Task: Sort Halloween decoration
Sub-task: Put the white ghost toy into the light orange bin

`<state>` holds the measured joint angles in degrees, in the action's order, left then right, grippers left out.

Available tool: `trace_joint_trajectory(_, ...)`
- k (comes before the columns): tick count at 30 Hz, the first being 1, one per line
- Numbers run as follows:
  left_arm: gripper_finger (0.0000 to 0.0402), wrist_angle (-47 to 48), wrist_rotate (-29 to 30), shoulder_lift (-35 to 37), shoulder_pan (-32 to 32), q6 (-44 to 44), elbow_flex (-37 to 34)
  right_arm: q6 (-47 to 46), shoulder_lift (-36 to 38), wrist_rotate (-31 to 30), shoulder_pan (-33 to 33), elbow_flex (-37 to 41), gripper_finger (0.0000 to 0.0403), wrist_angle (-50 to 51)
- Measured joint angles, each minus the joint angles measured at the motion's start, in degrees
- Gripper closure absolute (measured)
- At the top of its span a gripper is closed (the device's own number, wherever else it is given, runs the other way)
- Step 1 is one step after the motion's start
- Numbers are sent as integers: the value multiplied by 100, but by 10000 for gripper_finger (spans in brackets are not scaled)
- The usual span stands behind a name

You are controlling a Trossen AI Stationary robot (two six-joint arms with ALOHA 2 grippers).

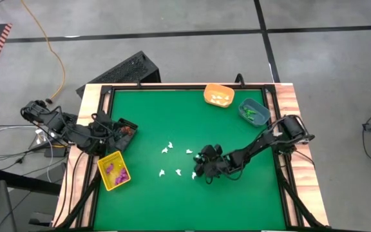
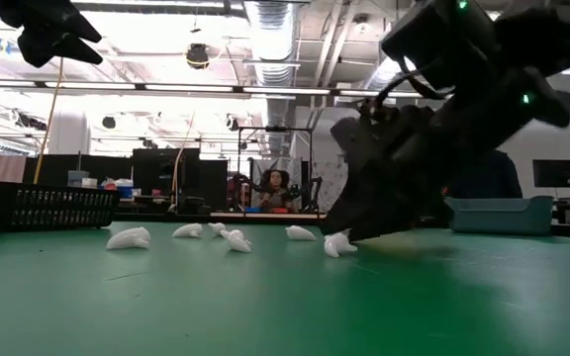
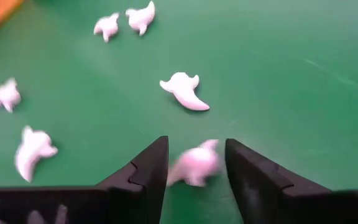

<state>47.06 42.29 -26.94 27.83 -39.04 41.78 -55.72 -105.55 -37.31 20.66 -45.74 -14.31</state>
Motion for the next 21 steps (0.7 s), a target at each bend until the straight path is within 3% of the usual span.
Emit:
trace_joint_trajectory(11, 202, 43, 164, 0, -2, 29, 0, -704, -584, -176, 269, -22, 231, -169)
trace_joint_trajectory(21, 202, 73, 209, 0, 1, 28, 0, -748, -595, -143, 315, -13, 312, -129)
